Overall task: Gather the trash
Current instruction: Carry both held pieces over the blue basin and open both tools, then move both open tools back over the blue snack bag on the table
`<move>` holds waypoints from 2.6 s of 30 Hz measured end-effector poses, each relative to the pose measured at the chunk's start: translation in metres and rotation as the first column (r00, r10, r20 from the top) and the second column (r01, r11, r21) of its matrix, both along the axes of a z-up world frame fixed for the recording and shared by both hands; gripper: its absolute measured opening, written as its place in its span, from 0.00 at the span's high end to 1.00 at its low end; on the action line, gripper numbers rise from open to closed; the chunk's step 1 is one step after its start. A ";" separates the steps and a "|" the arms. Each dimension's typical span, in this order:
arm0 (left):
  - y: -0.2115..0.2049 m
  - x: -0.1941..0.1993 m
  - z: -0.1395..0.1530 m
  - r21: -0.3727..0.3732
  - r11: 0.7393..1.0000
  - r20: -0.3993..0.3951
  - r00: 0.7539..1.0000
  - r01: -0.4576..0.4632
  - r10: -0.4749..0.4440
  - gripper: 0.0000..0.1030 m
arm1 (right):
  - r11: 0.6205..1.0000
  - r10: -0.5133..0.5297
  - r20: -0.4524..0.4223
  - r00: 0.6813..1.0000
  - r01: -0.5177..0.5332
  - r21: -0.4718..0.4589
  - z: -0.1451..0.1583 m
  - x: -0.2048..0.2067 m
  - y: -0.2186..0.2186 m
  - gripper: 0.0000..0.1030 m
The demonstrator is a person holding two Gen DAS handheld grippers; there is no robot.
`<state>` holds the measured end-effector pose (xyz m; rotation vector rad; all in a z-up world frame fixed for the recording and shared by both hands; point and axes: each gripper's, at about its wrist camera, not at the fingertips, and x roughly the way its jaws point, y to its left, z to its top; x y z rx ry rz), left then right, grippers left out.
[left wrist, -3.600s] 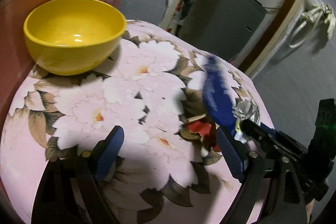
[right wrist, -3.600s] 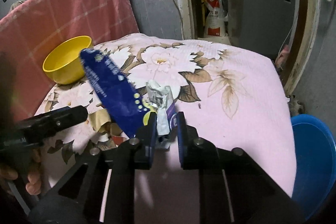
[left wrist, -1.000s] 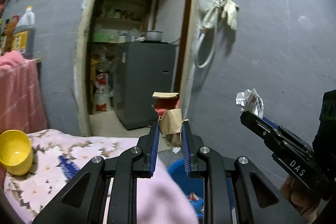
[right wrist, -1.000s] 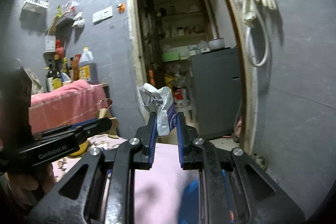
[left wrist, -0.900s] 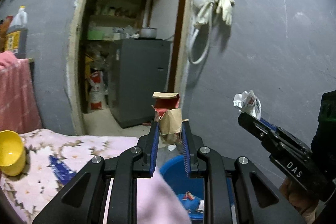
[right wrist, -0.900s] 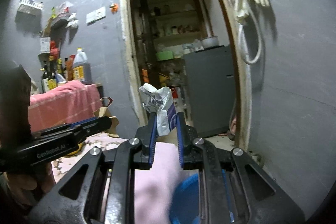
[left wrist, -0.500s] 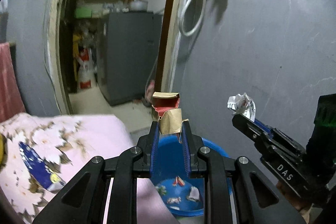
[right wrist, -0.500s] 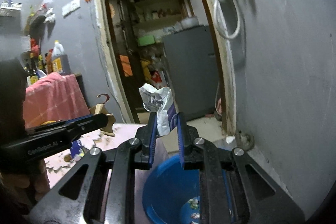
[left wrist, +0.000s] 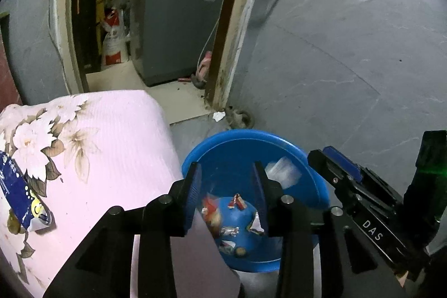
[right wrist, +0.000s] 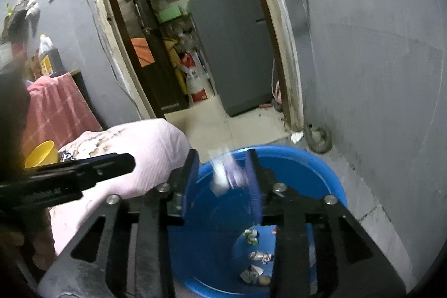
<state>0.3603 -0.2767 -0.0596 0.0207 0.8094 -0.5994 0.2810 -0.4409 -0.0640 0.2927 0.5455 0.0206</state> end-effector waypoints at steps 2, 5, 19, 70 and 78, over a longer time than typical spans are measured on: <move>0.000 0.002 -0.004 0.005 1.000 -0.006 1.000 -0.004 0.004 0.68 | 1.000 -0.007 -0.016 1.000 0.007 0.003 -0.005 0.002 -0.001 0.53; 0.001 0.003 -0.008 0.009 1.000 -0.011 1.000 -0.006 0.006 0.68 | 1.000 -0.013 -0.025 1.000 0.014 0.020 -0.009 0.004 -0.003 0.53; 0.007 -0.005 0.006 -0.013 1.000 0.004 1.000 -0.019 0.019 0.68 | 1.000 -0.006 -0.013 1.000 0.006 0.003 0.003 0.001 0.006 0.52; 0.268 -0.123 0.111 -0.283 0.849 0.387 0.757 -0.446 0.526 0.04 | 0.981 0.176 0.358 0.917 -0.133 -0.141 0.128 -0.039 0.196 0.00; 0.291 -0.128 0.099 -0.256 0.833 0.420 0.719 -0.491 0.554 0.04 | 0.969 0.232 0.388 0.892 -0.178 -0.170 0.122 -0.038 0.228 0.00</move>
